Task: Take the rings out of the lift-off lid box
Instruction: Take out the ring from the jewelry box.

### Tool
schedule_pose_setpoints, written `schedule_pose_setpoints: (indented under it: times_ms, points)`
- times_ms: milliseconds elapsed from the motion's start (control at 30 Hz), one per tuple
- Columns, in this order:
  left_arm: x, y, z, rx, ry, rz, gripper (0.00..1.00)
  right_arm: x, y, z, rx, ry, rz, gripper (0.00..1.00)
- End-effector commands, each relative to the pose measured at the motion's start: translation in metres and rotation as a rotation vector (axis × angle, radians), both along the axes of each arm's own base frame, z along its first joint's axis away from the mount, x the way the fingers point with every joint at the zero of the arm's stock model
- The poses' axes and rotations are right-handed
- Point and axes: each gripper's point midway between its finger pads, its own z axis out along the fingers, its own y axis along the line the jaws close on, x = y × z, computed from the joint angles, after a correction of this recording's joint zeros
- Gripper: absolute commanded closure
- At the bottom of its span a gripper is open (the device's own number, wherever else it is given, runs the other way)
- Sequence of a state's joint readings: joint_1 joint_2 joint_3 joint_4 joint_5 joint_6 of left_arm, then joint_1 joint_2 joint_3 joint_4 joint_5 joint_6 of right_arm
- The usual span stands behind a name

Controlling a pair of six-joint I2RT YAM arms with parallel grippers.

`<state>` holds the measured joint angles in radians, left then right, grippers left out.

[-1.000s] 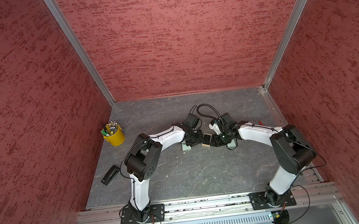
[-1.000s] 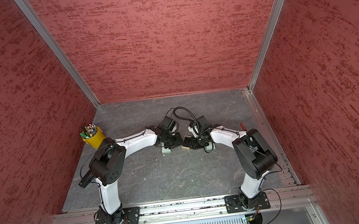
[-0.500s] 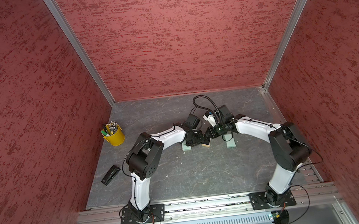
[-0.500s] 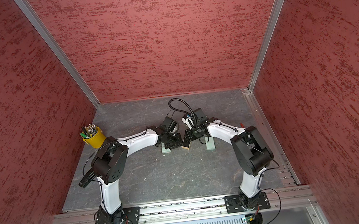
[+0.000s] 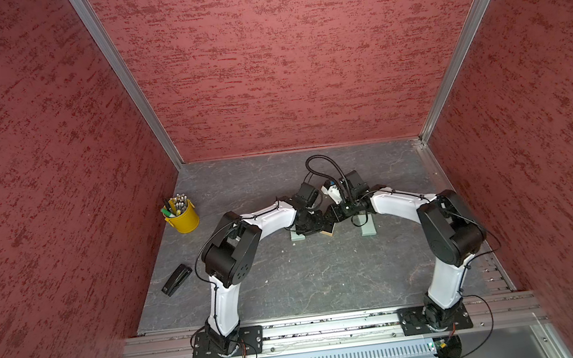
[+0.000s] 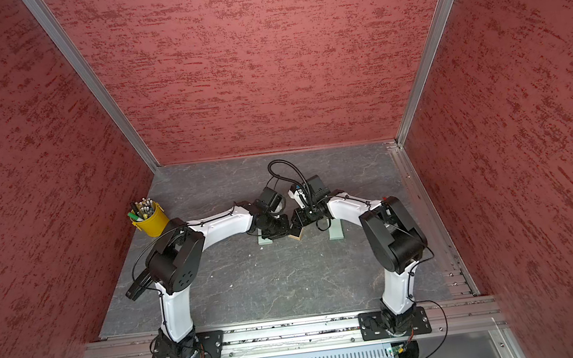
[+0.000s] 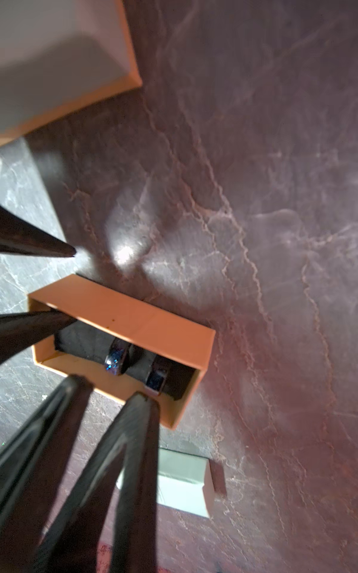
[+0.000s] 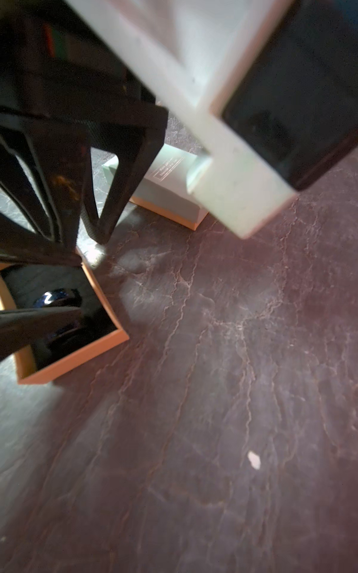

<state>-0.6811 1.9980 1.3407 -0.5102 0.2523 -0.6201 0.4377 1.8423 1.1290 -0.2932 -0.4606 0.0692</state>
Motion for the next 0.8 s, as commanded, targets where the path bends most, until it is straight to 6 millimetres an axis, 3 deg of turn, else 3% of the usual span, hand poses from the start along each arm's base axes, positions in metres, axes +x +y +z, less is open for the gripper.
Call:
schedule_pose_setpoints:
  times_ms: [0, 400, 767]
  points:
    - [-0.001, 0.008, -0.004, 0.028, 0.003, -0.012, 0.69, -0.002, 0.004, 0.001, 0.021, -0.023, 0.03, 0.73]
    - [-0.002, 0.013, -0.006, 0.024, 0.014, -0.003, 0.68, -0.007, 0.003, -0.012, 0.007, 0.004, 0.037, 0.69]
    - [0.002, 0.013, -0.004, 0.02, 0.008, -0.001, 0.68, -0.011, 0.002, -0.003, 0.007, 0.001, 0.043, 0.7]
